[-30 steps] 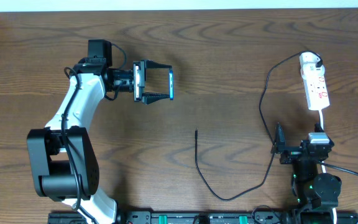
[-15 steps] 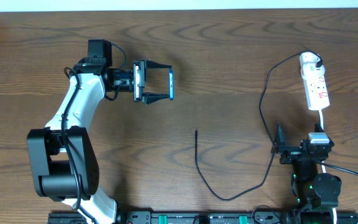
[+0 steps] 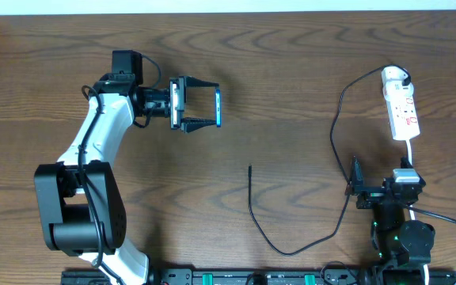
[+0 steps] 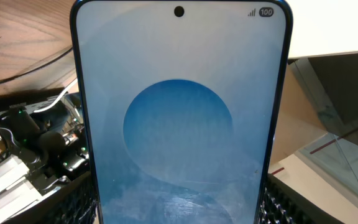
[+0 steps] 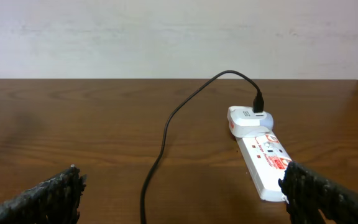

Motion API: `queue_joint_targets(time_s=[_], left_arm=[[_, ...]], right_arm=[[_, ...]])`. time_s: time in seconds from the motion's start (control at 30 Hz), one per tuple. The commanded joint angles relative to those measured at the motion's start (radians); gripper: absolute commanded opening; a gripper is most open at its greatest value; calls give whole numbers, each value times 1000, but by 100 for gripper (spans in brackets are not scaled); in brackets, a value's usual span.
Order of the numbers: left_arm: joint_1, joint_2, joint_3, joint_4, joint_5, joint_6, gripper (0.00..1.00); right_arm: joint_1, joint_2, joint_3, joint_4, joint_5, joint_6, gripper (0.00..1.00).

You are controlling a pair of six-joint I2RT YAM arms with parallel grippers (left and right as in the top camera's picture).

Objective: Plug charger to phone and switch on socket

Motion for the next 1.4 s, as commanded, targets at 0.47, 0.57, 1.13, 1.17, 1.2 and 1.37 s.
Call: queue_joint_targets(time_s=[0.47, 0.57, 1.13, 1.17, 1.2, 1.37], left_arm=[[2, -26, 3, 7, -117, 7, 7], [2, -26, 3, 40, -131, 6, 7], [2, -26, 3, 258, -131, -63, 7], [2, -26, 3, 268, -131, -71, 8], [2, -26, 3, 279, -131, -80, 8], [2, -26, 3, 351, -131, -142, 7]], right_arm=[[-5, -5, -2, -4, 1, -14, 99], [-5, -5, -2, -5, 1, -14, 99], [-5, -5, -2, -4, 1, -14, 99], [-5, -5, -2, -5, 1, -14, 99], [-5, -5, -2, -4, 1, -14, 99], [-5, -5, -2, 16, 1, -15, 99]])
